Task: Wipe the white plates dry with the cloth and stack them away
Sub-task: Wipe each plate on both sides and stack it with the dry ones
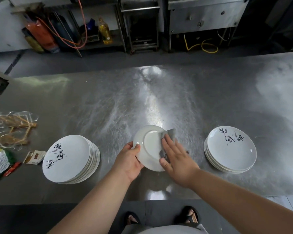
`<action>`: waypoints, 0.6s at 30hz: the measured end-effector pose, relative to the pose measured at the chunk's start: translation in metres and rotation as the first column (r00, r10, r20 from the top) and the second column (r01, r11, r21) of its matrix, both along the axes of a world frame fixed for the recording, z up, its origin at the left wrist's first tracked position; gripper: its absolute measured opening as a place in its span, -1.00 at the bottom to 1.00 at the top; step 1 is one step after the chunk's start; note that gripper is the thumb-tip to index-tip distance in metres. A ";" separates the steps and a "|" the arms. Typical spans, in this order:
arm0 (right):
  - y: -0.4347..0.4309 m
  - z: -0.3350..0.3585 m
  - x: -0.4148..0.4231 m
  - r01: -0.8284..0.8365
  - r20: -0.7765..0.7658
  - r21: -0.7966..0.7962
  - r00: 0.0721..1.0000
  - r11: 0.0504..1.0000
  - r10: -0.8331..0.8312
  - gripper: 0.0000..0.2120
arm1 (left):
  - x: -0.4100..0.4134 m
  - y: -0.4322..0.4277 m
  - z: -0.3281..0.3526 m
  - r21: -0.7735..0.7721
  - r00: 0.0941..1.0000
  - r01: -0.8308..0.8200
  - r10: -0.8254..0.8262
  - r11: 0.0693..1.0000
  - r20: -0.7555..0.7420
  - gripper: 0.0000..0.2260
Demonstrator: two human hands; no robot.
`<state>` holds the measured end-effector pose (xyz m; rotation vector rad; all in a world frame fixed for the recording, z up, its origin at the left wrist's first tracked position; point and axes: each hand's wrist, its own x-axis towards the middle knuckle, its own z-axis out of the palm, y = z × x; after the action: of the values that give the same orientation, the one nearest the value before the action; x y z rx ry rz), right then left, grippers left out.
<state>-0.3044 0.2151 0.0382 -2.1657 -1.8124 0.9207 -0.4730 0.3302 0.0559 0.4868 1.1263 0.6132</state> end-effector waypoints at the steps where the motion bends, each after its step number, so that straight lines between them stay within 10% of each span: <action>1: 0.001 0.000 0.002 0.041 -0.018 -0.015 0.999 0.999 -0.041 -0.11 | 0.002 0.000 0.002 -0.001 1.000 -0.005 0.005 1.000 -0.003 -0.86; 8: -0.023 0.015 -0.031 -0.232 0.064 0.093 0.972 0.968 0.226 -0.10 | -0.001 0.002 0.007 0.003 1.000 -0.013 0.013 1.000 0.007 -0.83; 13: 0.026 0.021 0.001 -0.310 0.177 0.325 0.948 0.894 0.265 -0.24 | -0.003 -0.003 0.028 0.106 0.946 0.322 -0.315 0.941 -0.076 -0.88; 18: 0.063 0.039 0.022 0.066 -0.064 0.376 0.997 0.924 -0.045 -0.16 | 0.001 0.001 0.041 0.197 0.933 0.351 -0.324 0.915 -0.156 -0.89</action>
<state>-0.2825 0.2782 0.0768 -1.9195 -1.7236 0.5526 -0.4718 0.3313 0.0968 0.9025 1.0583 0.4100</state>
